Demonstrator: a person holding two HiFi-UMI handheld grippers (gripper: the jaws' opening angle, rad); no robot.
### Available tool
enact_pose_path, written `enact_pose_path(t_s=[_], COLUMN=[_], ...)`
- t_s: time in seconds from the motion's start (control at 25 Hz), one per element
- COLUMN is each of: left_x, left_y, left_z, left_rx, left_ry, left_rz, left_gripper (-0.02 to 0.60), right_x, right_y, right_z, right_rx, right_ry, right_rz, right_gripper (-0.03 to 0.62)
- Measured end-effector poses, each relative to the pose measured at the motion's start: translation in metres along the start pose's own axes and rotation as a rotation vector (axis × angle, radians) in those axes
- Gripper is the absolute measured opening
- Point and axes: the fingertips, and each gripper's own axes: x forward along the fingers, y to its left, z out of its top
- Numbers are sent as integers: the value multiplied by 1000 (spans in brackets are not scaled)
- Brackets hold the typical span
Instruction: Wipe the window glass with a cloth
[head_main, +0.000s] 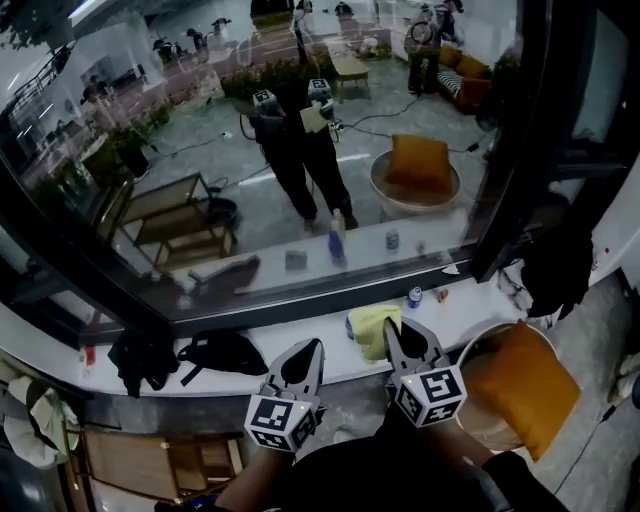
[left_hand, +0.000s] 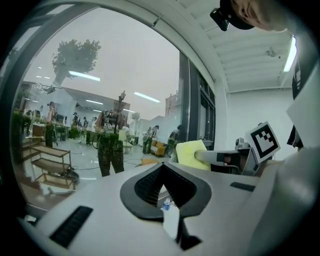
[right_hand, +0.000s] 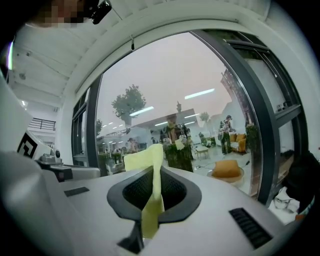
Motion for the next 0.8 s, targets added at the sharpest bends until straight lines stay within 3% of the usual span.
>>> enact_pose_path(t_s=[0.24, 0.8], left_x=[-13, -28], left_y=[-8, 3], left_z=[-6, 0], left_rx=[-5, -9], left_ry=[-1, -34], left_rz=[-22, -16], left_gripper=[5, 5], right_x=[-15, -11], right_y=[18, 44], right_z=[-15, -5], right_rx=[-3, -63], right_ry=[25, 4], right_rz=[10, 34], right_gripper=[38, 38])
